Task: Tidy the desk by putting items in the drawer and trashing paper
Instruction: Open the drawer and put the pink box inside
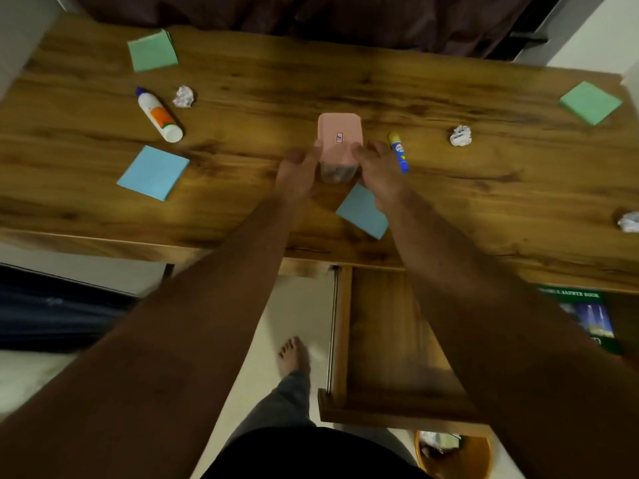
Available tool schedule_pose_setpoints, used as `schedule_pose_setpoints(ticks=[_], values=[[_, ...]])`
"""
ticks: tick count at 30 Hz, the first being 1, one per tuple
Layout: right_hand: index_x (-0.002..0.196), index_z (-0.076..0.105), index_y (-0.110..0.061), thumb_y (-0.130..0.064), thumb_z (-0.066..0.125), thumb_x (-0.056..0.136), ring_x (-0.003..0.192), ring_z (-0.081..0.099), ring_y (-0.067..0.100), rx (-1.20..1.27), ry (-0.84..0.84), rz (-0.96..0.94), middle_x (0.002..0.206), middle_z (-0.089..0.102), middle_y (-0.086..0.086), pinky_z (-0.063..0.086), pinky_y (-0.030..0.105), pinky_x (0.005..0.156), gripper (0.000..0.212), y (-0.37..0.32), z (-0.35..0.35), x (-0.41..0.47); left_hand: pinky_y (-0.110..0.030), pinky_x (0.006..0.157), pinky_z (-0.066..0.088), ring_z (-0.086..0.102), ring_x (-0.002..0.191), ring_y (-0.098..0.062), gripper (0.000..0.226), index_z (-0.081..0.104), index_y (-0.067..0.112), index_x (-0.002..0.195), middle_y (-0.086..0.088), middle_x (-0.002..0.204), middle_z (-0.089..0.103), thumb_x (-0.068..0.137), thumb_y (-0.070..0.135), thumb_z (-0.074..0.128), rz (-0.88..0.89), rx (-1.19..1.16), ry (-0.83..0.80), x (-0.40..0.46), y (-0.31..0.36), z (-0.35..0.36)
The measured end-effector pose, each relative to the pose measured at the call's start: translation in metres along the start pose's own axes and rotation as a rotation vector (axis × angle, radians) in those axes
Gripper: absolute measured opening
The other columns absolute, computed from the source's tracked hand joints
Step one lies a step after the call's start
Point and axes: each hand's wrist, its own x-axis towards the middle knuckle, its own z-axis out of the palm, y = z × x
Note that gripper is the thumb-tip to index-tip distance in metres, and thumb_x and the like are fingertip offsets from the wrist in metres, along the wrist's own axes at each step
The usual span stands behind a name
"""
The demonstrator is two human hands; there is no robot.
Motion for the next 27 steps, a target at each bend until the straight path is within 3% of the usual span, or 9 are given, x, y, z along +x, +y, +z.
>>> schedule_pose_setpoints(ticks=[3, 5, 8, 12, 14, 17, 22, 27], values=[[0.132, 0.051, -0.01, -0.029, 0.055, 0.095, 0.104, 0.062, 0.02, 0.013, -0.017, 0.009, 0.122, 0.063, 0.004, 0.053, 0.027, 0.073, 0.041, -0.002, 0.007, -0.001, -0.044, 0.091, 0.054, 0.058, 0.108, -0.022, 0.038, 0.056, 0.017, 0.126, -0.002, 0.117, 0.059, 0.096, 0.041, 0.053, -0.007, 0.018, -0.044, 0.002, 0.002, 0.006], [0.127, 0.054, -0.011, -0.025, 0.053, 0.097, 0.101, 0.063, 0.019, 0.031, -0.015, 0.005, 0.12, 0.064, 0.005, 0.055, 0.028, 0.076, 0.033, -0.001, 0.01, -0.002, -0.04, 0.09, 0.053, 0.057, 0.106, -0.019, 0.039, 0.054, 0.016, 0.13, -0.003, 0.119, 0.058, 0.097, 0.036, 0.052, -0.01, 0.032, -0.056, -0.001, 0.004, 0.009], [0.127, 0.054, -0.013, -0.027, 0.052, 0.098, 0.102, 0.063, 0.018, 0.041, -0.03, -0.001, 0.122, 0.064, 0.004, 0.056, 0.034, 0.086, 0.032, -0.002, 0.012, -0.007, -0.037, 0.087, 0.054, 0.06, 0.106, -0.019, 0.039, 0.055, 0.018, 0.132, -0.002, 0.123, 0.061, 0.098, 0.036, 0.051, 0.041, 0.079, -0.034, -0.008, 0.004, 0.01], [0.127, 0.053, -0.013, -0.025, 0.052, 0.099, 0.104, 0.063, 0.018, 0.079, -0.048, -0.043, 0.122, 0.064, 0.004, 0.056, 0.035, 0.089, 0.03, -0.004, -0.001, -0.018, -0.035, 0.084, 0.055, 0.062, 0.1, -0.015, 0.038, 0.055, 0.019, 0.133, 0.001, 0.115, 0.064, 0.099, 0.035, 0.049, 0.086, 0.094, -0.026, -0.024, 0.009, 0.015], [0.12, 0.055, -0.015, -0.023, 0.052, 0.098, 0.095, 0.065, 0.016, 0.098, -0.054, -0.06, 0.111, 0.066, 0.002, 0.057, 0.036, 0.087, 0.023, -0.005, -0.014, -0.027, -0.033, 0.081, 0.054, 0.061, 0.1, -0.015, 0.036, 0.057, 0.019, 0.13, 0.002, 0.113, 0.064, 0.099, 0.034, 0.049, 0.102, 0.086, -0.013, -0.039, 0.012, 0.025], [0.12, 0.057, -0.016, -0.025, 0.053, 0.098, 0.085, 0.068, 0.017, 0.084, -0.066, -0.071, 0.105, 0.067, 0.002, 0.059, 0.039, 0.079, 0.023, 0.0, -0.05, -0.046, -0.042, 0.084, 0.055, 0.066, 0.096, -0.022, 0.025, 0.062, 0.021, 0.118, -0.001, 0.105, 0.069, 0.098, 0.031, 0.051, 0.122, 0.028, -0.041, -0.066, 0.007, 0.051], [0.125, 0.057, -0.01, -0.022, 0.052, 0.098, 0.087, 0.067, 0.012, 0.065, -0.039, -0.115, 0.11, 0.067, 0.002, 0.052, 0.021, 0.061, 0.03, 0.02, -0.125, -0.077, -0.038, 0.087, 0.053, 0.06, 0.09, -0.009, 0.027, 0.06, 0.019, 0.122, 0.002, 0.105, 0.065, 0.098, 0.028, 0.053, 0.152, 0.037, -0.058, -0.118, -0.003, 0.109], [0.122, 0.061, -0.013, -0.025, 0.058, 0.091, 0.099, 0.068, 0.021, 0.06, -0.002, -0.109, 0.113, 0.069, 0.004, 0.058, 0.041, 0.084, 0.033, 0.057, -0.201, -0.103, -0.043, 0.091, 0.054, 0.062, 0.1, -0.015, 0.035, 0.06, 0.016, 0.126, -0.001, 0.118, 0.065, 0.093, 0.029, 0.059, 0.158, 0.085, -0.071, -0.165, -0.029, 0.168]])
